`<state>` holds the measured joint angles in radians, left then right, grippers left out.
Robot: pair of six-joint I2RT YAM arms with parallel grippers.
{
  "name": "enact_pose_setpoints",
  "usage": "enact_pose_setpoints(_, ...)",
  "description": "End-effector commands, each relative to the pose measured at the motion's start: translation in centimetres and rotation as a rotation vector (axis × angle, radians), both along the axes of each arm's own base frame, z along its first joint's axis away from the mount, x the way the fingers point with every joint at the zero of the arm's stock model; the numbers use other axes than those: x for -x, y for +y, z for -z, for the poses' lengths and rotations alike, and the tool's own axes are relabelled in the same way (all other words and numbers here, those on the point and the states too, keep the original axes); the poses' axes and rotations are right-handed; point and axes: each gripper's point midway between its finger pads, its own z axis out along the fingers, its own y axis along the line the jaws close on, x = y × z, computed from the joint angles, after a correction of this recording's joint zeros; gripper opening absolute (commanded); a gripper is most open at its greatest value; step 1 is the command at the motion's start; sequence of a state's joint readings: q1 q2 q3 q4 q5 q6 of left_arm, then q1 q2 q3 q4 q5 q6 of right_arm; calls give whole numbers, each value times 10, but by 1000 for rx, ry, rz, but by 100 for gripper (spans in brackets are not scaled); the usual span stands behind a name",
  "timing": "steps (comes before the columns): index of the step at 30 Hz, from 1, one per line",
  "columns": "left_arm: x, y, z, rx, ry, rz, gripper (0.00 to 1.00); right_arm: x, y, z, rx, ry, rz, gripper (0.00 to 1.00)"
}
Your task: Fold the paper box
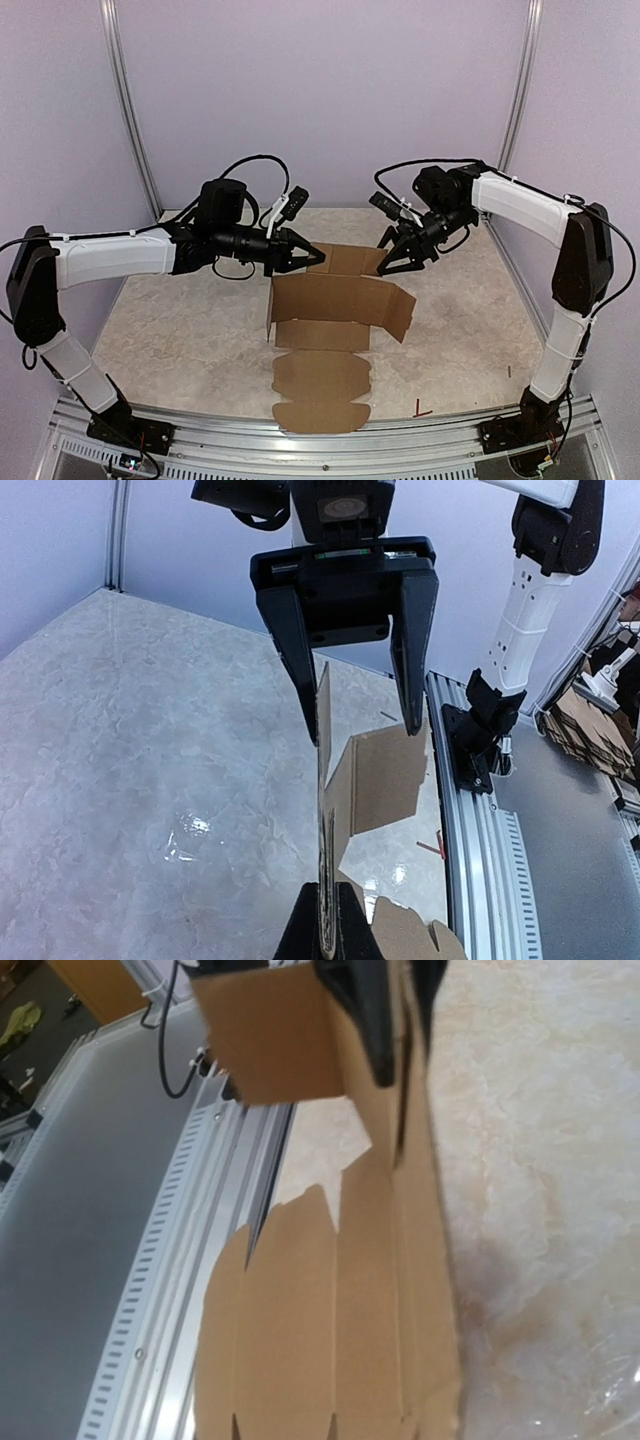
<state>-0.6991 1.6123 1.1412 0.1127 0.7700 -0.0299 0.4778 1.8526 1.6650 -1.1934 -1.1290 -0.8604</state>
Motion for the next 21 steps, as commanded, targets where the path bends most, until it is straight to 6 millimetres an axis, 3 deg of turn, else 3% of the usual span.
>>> enact_pose_setpoints(1,2,-2,-4,24,3,15,0,-4,9,-12,-15,-15,11,48)
enact_pose_setpoints(7,8,-2,-1,4,8,45,0,-9,-3,-26,2,-56,16,45)
enact_pose_setpoints(11,18,-4,-2,-4,3,68,0,-41,-21,-35,-17,-83,154,40)
enact_pose_setpoints(14,20,-5,-5,10,-6,83,0,-61,-28,-25,12,-72,245,33)
enact_pose_setpoints(21,19,-4,-11,34,-30,74,0,-62,-23,4,81,-68,275,32)
